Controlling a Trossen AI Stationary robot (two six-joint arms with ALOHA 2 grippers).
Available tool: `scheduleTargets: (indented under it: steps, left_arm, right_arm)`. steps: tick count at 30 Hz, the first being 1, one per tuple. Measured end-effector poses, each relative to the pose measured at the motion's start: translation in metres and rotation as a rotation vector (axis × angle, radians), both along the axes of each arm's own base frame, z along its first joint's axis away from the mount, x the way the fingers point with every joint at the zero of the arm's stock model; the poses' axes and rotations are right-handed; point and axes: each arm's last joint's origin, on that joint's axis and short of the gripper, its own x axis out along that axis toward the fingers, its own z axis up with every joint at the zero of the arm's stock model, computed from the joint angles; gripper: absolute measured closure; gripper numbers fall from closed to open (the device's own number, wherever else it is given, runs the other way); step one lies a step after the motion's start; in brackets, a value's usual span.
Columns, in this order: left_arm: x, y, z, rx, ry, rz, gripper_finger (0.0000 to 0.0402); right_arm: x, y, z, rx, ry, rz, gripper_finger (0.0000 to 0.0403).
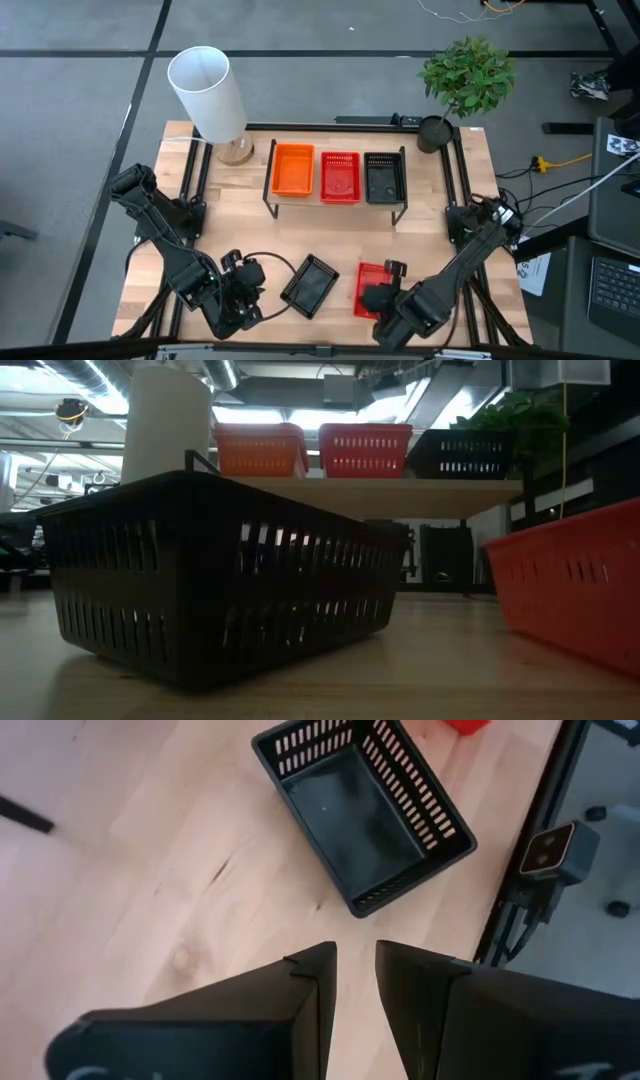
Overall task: Stack baskets on shelf by color
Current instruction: Stack the red bin on top of the other red bins on the shelf
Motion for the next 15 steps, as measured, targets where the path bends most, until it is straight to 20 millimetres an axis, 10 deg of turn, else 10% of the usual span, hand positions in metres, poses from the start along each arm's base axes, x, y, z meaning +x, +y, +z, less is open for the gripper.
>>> scheduleTargets:
  steps: [15]
  left_arm:
    - [0.002,0.003,0.002,0.119,-0.073,-0.01,0.0336]
  right_arm:
    - [0.012,0.013,0.024,0.049,-0.154,0.188,0.0361]
